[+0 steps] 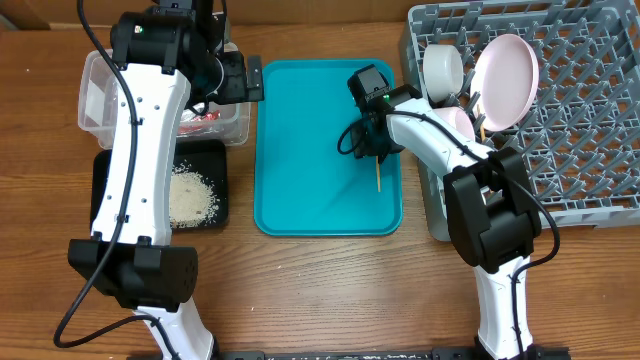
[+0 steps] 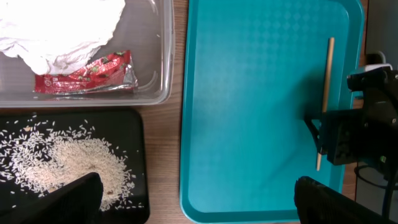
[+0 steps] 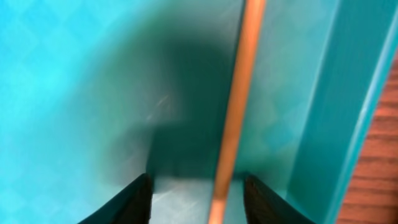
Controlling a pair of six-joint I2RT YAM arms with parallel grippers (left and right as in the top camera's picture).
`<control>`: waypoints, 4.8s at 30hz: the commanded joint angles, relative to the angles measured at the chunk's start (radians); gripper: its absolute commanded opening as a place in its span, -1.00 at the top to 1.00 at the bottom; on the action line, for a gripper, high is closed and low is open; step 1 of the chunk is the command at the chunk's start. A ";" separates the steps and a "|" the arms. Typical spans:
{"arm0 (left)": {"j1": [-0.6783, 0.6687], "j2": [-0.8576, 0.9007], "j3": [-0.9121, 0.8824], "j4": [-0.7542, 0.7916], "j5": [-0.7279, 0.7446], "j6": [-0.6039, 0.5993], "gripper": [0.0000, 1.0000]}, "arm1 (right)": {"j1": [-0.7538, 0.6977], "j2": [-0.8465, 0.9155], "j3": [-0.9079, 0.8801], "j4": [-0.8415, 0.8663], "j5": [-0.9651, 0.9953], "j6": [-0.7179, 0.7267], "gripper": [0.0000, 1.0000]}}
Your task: Sort waste into correct bins and load items into the dishwasher
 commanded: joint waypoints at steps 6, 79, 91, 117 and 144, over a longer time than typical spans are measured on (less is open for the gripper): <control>0.002 -0.010 -0.002 0.000 -0.006 -0.010 -1.00 | -0.002 0.018 0.014 -0.035 -0.083 0.002 0.92; 0.002 -0.010 -0.002 0.000 -0.006 -0.010 -1.00 | -0.180 -0.764 0.355 -0.365 0.030 -0.090 -1.00; 0.002 -0.010 -0.002 0.000 -0.006 -0.010 -0.99 | -0.361 -1.506 -0.895 0.520 0.029 -0.085 -1.00; 0.002 -0.010 -0.002 0.001 -0.006 -0.010 -0.99 | -0.264 -2.163 -1.700 0.868 -0.057 -0.085 -1.00; 0.002 -0.010 -0.002 0.000 -0.006 -0.010 -0.99 | -0.248 -2.237 -1.699 0.806 -0.064 -0.086 -1.00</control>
